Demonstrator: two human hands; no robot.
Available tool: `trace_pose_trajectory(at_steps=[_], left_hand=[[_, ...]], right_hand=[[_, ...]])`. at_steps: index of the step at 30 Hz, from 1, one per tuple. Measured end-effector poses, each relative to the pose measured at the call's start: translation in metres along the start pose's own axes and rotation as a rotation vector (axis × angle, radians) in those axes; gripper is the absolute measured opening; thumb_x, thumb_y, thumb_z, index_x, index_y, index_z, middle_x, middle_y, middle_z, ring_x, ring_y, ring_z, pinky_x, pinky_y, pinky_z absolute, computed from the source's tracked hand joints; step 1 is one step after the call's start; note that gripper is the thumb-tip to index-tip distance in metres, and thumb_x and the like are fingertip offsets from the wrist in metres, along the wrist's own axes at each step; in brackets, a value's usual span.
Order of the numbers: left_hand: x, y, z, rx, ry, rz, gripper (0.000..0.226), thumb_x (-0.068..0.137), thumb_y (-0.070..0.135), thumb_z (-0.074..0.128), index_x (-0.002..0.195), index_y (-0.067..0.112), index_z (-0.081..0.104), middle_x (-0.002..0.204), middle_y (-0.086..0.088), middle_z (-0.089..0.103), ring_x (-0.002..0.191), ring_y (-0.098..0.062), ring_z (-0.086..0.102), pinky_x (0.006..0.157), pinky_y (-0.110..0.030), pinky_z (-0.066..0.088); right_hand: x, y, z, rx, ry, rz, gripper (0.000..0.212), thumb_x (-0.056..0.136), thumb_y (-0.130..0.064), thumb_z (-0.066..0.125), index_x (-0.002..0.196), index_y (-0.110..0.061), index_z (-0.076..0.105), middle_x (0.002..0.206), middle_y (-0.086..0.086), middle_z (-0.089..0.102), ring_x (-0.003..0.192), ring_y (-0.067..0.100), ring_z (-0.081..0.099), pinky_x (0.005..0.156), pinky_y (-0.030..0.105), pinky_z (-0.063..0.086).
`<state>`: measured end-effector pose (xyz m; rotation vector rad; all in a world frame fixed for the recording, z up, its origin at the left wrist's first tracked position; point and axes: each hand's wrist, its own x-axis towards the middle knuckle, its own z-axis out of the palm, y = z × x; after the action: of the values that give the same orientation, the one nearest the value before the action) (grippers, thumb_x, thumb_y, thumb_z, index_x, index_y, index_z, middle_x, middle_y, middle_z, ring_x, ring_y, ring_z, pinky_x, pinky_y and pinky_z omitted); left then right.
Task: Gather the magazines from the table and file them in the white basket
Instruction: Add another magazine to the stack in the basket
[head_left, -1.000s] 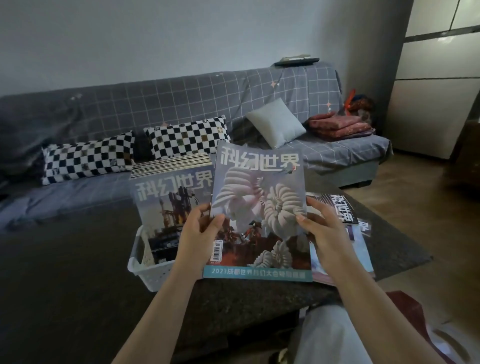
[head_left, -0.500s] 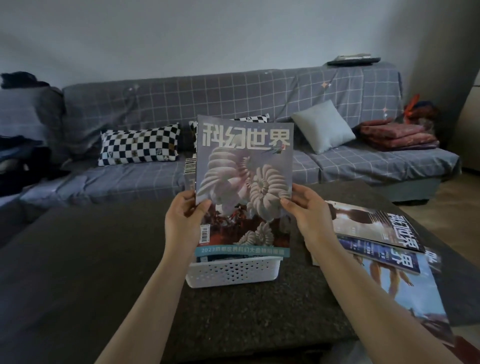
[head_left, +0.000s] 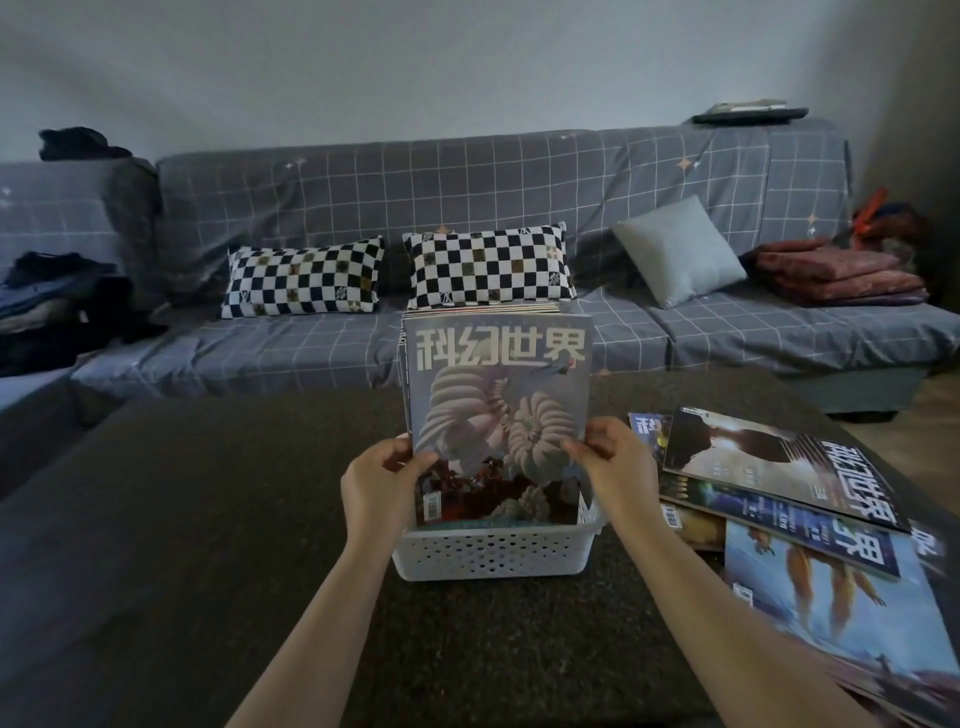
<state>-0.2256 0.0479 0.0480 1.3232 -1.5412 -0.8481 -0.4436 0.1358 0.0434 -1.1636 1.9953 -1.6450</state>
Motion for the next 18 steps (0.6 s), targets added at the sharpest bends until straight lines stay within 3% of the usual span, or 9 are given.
trace_pose_trajectory(at_steps=[5, 10, 14, 18], left_hand=[[-0.002, -0.011, 0.005, 0.091, -0.005, 0.002, 0.016, 0.075, 0.024, 0.08, 0.073, 0.024, 0.064, 0.069, 0.007, 0.066, 0.067, -0.011, 0.062, 0.054, -0.021, 0.044], [-0.003, -0.016, 0.006, 0.127, 0.042, 0.035, 0.02, 0.073, 0.022, 0.082, 0.077, 0.021, 0.062, 0.074, 0.006, 0.064, 0.068, -0.008, 0.06, 0.055, -0.017, 0.04], [-0.004, -0.02, 0.007, 0.086, 0.048, 0.038, 0.019, 0.075, 0.02, 0.081, 0.08, 0.02, 0.063, 0.078, 0.004, 0.065, 0.071, -0.009, 0.061, 0.058, -0.019, 0.044], [-0.005, -0.022, 0.008, 0.058, 0.078, 0.059, 0.018, 0.078, 0.018, 0.078, 0.089, 0.016, 0.065, 0.08, 0.006, 0.065, 0.073, -0.005, 0.061, 0.06, -0.016, 0.043]], right_hand=[[-0.006, 0.013, 0.007, -0.065, 0.013, 0.017, 0.015, 0.082, -0.023, 0.07, 0.088, -0.028, 0.058, 0.08, -0.013, 0.065, 0.076, -0.004, 0.058, 0.062, 0.016, 0.044], [-0.01, 0.015, 0.01, -0.16, 0.062, -0.034, 0.016, 0.081, -0.022, 0.072, 0.084, -0.025, 0.057, 0.073, -0.017, 0.058, 0.07, -0.006, 0.052, 0.057, 0.013, 0.036], [-0.012, 0.016, 0.014, -0.182, 0.114, -0.063, 0.017, 0.079, -0.021, 0.073, 0.083, -0.025, 0.057, 0.075, -0.011, 0.06, 0.07, -0.005, 0.053, 0.058, 0.01, 0.036], [-0.012, 0.017, 0.016, -0.15, 0.171, -0.077, 0.025, 0.077, -0.018, 0.075, 0.097, -0.019, 0.062, 0.073, -0.016, 0.059, 0.069, -0.007, 0.054, 0.059, 0.004, 0.035]])
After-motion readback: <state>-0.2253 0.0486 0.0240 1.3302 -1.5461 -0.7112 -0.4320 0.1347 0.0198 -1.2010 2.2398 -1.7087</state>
